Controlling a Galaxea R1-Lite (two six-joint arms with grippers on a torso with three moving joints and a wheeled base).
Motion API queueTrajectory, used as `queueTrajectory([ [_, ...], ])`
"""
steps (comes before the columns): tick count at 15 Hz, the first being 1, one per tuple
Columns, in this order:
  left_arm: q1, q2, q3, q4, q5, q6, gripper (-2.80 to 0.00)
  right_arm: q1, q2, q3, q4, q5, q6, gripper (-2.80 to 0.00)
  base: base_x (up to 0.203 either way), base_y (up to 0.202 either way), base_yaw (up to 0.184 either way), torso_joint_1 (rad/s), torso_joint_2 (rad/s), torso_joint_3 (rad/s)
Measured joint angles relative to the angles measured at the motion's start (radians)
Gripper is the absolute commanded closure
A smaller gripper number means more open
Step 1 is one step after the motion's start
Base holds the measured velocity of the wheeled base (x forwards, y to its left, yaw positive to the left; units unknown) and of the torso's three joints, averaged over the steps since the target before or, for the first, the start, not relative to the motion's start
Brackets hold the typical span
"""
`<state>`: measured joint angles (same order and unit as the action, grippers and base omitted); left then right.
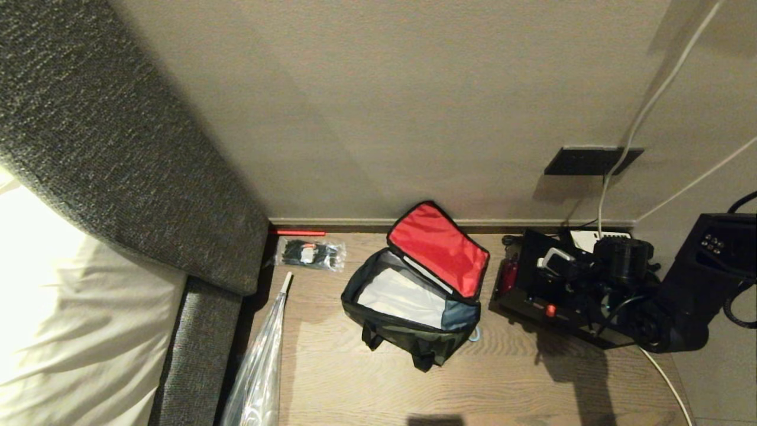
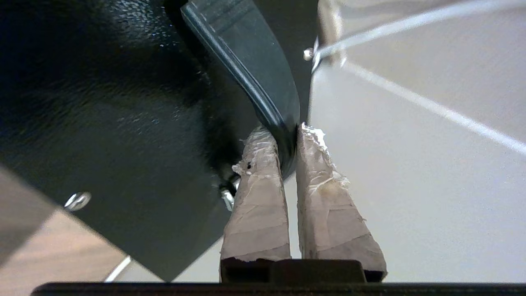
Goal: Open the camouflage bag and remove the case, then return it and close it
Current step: Release the handle
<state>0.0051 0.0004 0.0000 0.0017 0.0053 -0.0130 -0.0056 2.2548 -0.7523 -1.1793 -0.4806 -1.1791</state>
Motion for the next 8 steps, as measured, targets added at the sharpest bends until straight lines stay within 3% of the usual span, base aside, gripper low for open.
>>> queueTrajectory([
  [8, -0.001, 0.0, 0.0, 0.0, 0.0, 0.0, 0.0, -0.089, 0.128, -0.124, 0.042, -0.001, 0.003, 0.0, 0.0, 0.0, 0.0, 0.0, 0.0, 0.0],
])
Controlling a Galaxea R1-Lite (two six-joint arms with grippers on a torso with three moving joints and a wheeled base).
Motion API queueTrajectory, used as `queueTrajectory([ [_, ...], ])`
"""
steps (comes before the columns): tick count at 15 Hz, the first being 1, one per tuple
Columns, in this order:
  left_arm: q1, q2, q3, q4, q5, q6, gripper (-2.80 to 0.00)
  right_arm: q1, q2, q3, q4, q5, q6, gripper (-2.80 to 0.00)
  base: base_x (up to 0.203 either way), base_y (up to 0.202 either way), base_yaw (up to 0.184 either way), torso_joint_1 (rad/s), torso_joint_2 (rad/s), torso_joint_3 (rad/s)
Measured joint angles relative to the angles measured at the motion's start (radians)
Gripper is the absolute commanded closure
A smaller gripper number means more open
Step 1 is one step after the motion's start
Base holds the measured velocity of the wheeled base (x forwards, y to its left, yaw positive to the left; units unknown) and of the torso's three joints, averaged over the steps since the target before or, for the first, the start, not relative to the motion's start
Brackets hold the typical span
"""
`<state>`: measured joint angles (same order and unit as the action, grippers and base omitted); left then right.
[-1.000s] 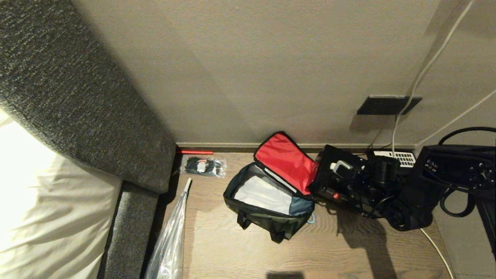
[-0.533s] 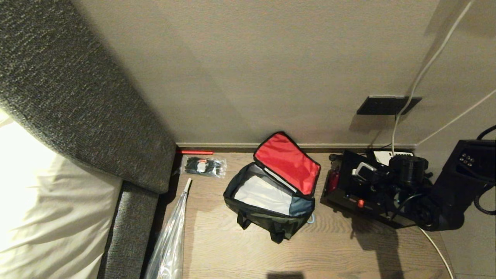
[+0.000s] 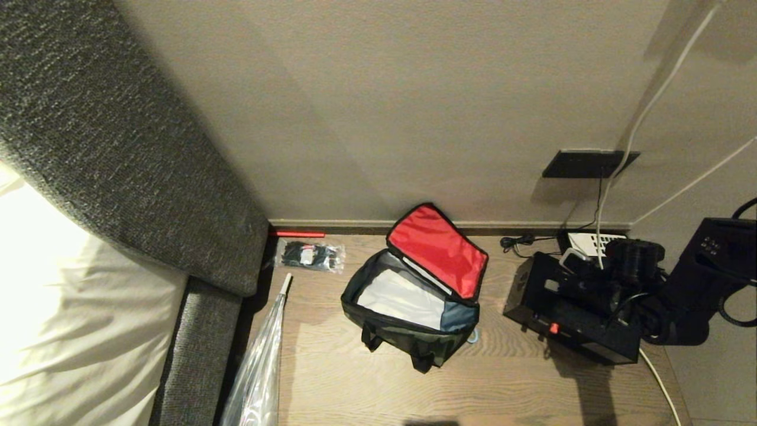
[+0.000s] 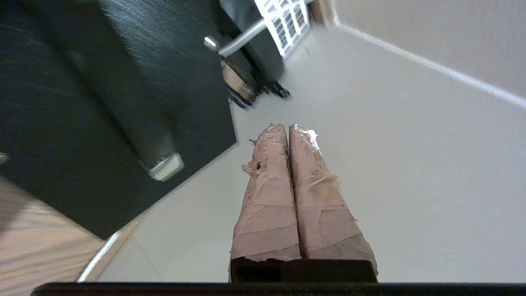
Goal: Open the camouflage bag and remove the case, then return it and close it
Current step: Release the handle
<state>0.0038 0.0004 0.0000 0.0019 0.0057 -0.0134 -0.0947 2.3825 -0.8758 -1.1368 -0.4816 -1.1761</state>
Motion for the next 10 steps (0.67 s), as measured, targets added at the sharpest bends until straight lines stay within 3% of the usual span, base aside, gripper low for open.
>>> queueTrajectory([
  [4, 0.001, 0.0, 0.0, 0.0, 0.0, 0.0, 0.0, 0.003, -0.008, -0.008, 0.052, 0.007, 0.033, 0.0, 0.0, 0.0, 0.0, 0.0, 0.0, 0.0],
  [8, 0.001, 0.0, 0.0, -0.001, 0.0, 0.0, 0.0, 0.066, -0.2, 0.091, 0.226, 0.018, 0.173, 0.0, 0.0, 0.0, 0.0, 0.0, 0.0, 0.0],
  [10, 0.002, 0.0, 0.0, 0.0, 0.0, 0.0, 0.0, 0.128, -0.325, 0.15, 0.345, 0.063, 0.274, 0.0, 0.0, 0.0, 0.0, 0.0, 0.0, 0.0],
])
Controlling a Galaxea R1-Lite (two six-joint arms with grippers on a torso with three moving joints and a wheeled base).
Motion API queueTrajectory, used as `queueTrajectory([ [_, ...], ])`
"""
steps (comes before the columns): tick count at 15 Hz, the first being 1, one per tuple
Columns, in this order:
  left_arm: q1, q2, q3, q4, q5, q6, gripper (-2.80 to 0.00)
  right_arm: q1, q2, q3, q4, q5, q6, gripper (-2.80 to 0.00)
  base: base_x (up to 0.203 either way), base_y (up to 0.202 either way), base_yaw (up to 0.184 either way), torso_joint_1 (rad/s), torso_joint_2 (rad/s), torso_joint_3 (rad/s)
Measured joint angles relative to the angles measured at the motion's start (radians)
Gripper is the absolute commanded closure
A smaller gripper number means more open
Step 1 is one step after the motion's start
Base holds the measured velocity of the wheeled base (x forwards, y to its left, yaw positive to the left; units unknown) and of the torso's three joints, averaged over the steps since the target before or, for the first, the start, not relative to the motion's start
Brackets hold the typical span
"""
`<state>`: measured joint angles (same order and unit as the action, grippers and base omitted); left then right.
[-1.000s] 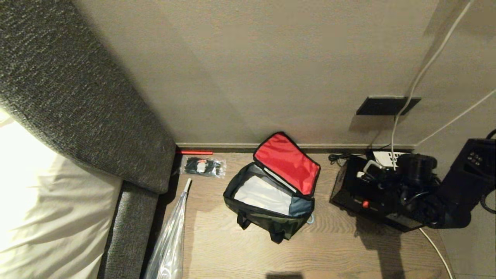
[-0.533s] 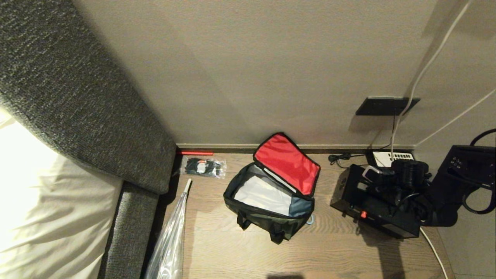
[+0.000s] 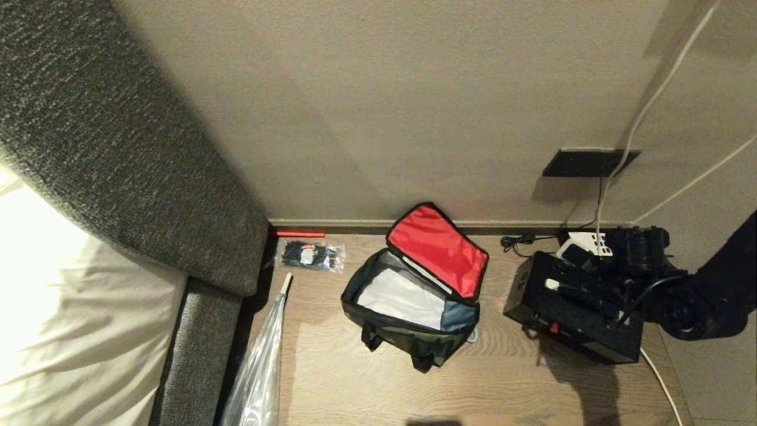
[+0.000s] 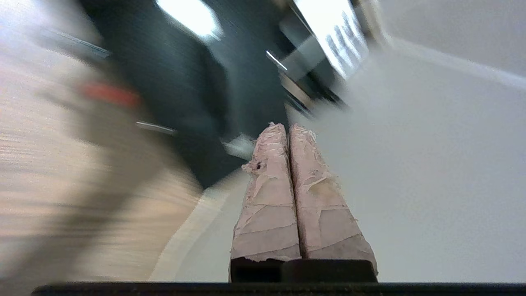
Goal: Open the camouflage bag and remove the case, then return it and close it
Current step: Release the handle, then grip the handle again
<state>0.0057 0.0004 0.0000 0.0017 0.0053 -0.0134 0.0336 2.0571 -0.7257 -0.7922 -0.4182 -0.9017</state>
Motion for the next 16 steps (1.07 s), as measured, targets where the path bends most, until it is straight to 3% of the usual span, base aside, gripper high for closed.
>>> queueTrajectory([
  [3, -0.001, 0.0, 0.0, 0.0, 0.0, 0.0, 0.0, 0.149, -0.194, 0.062, 0.195, 0.204, 0.237, 0.0, 0.0, 0.0, 0.0, 0.0, 0.0, 0.0],
  [6, 0.0, 0.0, 0.0, 0.0, 0.0, 0.0, 0.0, 0.286, -0.334, 0.109, 0.348, 0.355, 0.405, 0.0, 0.0, 0.0, 0.0, 0.0, 0.0, 0.0],
  [10, -0.001, 0.0, 0.0, 0.0, 0.0, 0.0, 0.0, 0.364, -0.326, 0.104, 0.224, 0.584, 0.736, 0.0, 0.0, 0.0, 0.0, 0.0, 0.0, 0.0],
  [11, -0.001, 0.0, 0.0, 0.0, 0.0, 0.0, 0.0, 0.368, -0.302, 0.096, 0.184, 0.604, 0.798, -2.8, 0.0, 0.0, 0.0, 0.0, 0.0, 0.0],
  [16, 0.0, 0.0, 0.0, 0.0, 0.0, 0.0, 0.0, 0.368, -0.127, -0.014, 0.01, 0.613, 1.112, -2.8, 0.0, 0.0, 0.0, 0.0, 0.0, 0.0],
])
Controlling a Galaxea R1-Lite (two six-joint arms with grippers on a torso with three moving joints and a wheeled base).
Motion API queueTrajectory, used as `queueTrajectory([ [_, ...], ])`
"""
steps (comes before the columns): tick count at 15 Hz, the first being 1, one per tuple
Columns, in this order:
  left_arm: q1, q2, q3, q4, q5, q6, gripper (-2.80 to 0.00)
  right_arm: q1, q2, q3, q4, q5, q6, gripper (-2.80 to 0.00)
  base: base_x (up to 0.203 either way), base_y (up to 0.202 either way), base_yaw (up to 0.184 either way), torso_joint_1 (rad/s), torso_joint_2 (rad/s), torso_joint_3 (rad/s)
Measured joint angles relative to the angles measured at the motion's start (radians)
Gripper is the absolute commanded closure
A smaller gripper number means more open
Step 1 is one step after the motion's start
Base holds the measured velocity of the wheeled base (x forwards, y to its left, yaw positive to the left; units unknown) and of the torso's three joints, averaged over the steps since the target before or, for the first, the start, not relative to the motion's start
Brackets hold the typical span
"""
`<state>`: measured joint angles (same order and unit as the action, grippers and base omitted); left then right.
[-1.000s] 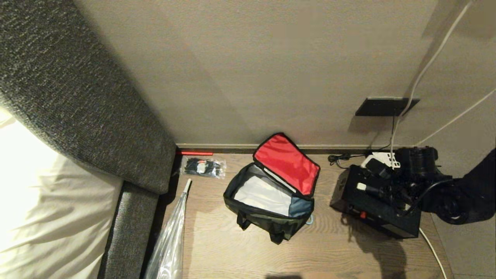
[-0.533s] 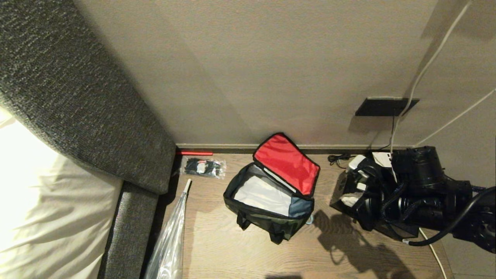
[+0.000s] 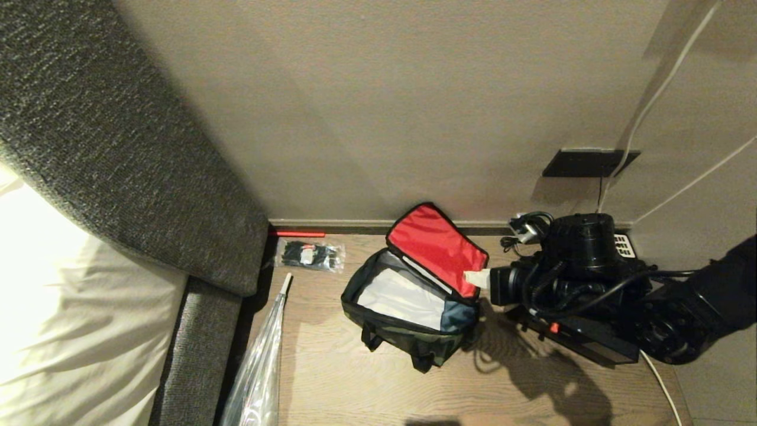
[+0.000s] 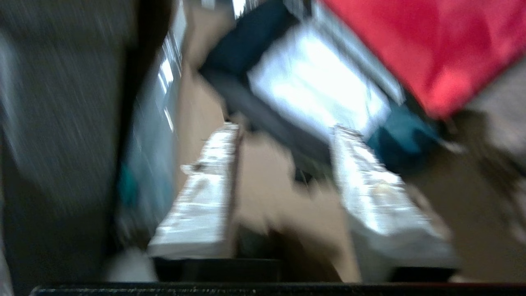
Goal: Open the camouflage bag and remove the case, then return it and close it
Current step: Grip the handle again
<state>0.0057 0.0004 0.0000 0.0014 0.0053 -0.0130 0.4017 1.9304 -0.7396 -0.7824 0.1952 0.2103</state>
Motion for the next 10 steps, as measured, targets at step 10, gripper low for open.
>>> queueTrajectory([
  [10, 0.0, 0.0, 0.0, 0.0, 0.0, 0.0, 0.0, -0.006, 0.376, -0.186, -0.049, -0.225, 0.47, -2.8, 0.0, 0.0, 0.0, 0.0, 0.0, 0.0],
])
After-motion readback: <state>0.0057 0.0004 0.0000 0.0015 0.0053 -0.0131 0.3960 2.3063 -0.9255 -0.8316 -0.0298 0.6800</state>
